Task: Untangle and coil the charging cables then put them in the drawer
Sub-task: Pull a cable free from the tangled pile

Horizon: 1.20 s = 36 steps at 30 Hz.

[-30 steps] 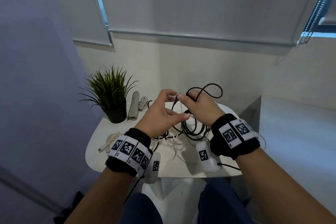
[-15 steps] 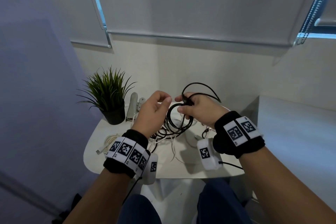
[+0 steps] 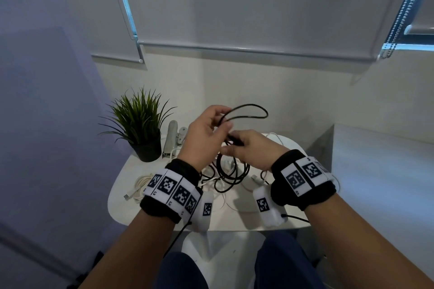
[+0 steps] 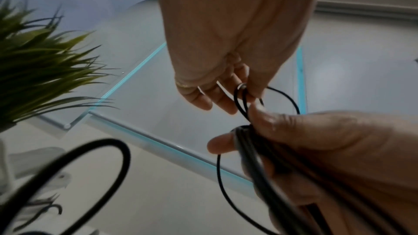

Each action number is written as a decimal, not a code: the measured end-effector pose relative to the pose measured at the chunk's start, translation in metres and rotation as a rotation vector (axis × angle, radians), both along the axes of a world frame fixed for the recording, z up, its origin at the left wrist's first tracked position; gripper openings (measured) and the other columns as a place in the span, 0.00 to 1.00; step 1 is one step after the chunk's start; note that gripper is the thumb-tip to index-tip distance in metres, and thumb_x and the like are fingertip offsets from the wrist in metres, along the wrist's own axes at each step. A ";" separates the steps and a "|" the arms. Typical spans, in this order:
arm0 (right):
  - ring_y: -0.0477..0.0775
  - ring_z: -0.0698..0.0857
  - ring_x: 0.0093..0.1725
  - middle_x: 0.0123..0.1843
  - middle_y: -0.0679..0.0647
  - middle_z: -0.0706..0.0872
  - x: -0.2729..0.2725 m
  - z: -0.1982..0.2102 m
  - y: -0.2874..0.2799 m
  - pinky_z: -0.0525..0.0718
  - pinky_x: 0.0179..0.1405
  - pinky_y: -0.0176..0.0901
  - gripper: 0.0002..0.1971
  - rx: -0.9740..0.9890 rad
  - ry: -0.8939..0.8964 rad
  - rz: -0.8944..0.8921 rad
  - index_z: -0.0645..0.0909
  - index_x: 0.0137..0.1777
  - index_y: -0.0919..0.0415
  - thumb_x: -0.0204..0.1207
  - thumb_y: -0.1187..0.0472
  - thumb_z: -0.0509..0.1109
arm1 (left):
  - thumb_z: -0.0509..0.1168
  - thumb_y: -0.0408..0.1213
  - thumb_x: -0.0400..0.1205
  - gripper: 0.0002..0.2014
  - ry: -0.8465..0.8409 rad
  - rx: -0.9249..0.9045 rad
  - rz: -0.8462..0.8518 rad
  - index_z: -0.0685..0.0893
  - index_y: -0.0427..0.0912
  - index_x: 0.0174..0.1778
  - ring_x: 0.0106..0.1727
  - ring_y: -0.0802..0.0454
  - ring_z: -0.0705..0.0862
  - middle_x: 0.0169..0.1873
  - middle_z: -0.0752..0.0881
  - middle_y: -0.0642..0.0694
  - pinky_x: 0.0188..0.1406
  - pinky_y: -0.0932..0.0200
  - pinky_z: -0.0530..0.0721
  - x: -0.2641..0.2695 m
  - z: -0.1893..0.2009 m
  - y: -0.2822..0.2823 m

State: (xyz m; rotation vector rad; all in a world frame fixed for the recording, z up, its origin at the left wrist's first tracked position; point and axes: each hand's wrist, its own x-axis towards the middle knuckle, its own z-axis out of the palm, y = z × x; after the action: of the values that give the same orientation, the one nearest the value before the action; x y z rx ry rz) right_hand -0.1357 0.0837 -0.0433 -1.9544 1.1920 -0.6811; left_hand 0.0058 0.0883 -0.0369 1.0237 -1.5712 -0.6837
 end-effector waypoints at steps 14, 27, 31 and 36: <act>0.48 0.75 0.26 0.34 0.57 0.79 -0.017 0.020 -0.010 0.71 0.26 0.35 0.11 0.262 -0.661 -0.318 0.82 0.49 0.62 0.84 0.63 0.58 | 0.69 0.28 0.75 0.47 -0.084 0.381 0.276 0.46 0.59 0.81 0.74 0.45 0.72 0.77 0.63 0.35 0.73 0.42 0.72 0.049 -0.024 -0.025; 0.55 0.85 0.40 0.44 0.59 0.84 -0.012 0.024 -0.003 0.81 0.44 0.44 0.11 0.255 -0.780 -0.200 0.80 0.52 0.63 0.86 0.65 0.54 | 0.70 0.55 0.76 0.27 -0.308 0.222 -0.210 0.69 0.64 0.70 0.64 0.61 0.78 0.64 0.78 0.60 0.59 0.69 0.76 0.010 0.008 0.018; 0.53 0.81 0.35 0.34 0.54 0.80 -0.015 0.023 -0.003 0.77 0.40 0.44 0.13 0.191 -0.688 -0.231 0.79 0.41 0.60 0.84 0.64 0.55 | 0.69 0.41 0.79 0.25 -0.248 0.201 -0.058 0.69 0.54 0.70 0.64 0.54 0.77 0.63 0.76 0.54 0.61 0.58 0.77 0.007 -0.002 0.013; 0.50 0.74 0.30 0.26 0.51 0.75 -0.012 0.023 0.004 0.75 0.38 0.42 0.17 0.094 -0.585 -0.152 0.76 0.36 0.58 0.86 0.58 0.54 | 0.65 0.37 0.82 0.26 -0.241 0.147 0.064 0.64 0.49 0.75 0.73 0.54 0.71 0.73 0.68 0.51 0.68 0.62 0.68 0.001 -0.002 0.005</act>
State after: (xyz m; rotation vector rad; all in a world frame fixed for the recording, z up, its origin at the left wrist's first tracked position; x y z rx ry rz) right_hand -0.1479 0.0873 -0.0200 -1.4449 0.9818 -1.1570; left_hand 0.0069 0.0934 -0.0387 1.2991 -1.7056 -0.6578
